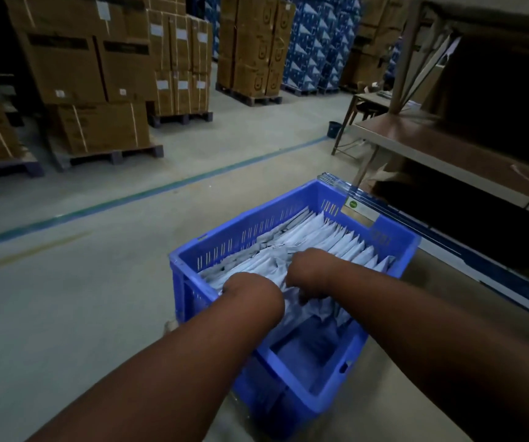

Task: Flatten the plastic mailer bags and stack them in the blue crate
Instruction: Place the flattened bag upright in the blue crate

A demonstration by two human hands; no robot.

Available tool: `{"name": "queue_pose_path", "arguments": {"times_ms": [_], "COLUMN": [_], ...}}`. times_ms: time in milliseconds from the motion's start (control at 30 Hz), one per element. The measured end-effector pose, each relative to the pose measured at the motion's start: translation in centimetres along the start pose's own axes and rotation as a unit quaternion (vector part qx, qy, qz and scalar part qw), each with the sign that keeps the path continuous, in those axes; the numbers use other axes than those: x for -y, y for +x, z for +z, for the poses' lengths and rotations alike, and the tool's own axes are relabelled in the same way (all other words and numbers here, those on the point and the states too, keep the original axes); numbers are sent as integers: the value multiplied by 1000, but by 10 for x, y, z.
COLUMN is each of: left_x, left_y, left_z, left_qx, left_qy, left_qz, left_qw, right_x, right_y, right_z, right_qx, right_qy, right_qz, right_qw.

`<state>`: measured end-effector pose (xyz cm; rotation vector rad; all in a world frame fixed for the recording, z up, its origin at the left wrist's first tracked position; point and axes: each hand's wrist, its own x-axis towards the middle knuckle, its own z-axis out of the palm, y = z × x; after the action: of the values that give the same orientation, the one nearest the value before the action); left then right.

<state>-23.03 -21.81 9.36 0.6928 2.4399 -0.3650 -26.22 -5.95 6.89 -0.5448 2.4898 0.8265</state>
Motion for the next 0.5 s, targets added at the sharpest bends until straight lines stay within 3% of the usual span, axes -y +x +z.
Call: {"name": "queue_pose_path", "arguments": {"times_ms": [100,267,400,500], "left_x": [-3,-2,-2,-14], "left_y": [5,4,-8,-24], "left_z": [2,-1,-11,-34], "left_qx": [-9,-2,3,-37], "left_qy": [-19,-24,-13,14], "left_qz": [-34,-72,-120,-122], "left_qw": [999,997,993,992], "right_x": [-2,4,-11,-31], "right_y": [0,2,-12,-45], "right_z": [5,3,1,-2], "right_qx": [-50,-41,-64,-104], "right_qy": [-12,-24,15,90], "right_qz": [-5,-4,12,18], "right_qw": [999,999,998,990]}}
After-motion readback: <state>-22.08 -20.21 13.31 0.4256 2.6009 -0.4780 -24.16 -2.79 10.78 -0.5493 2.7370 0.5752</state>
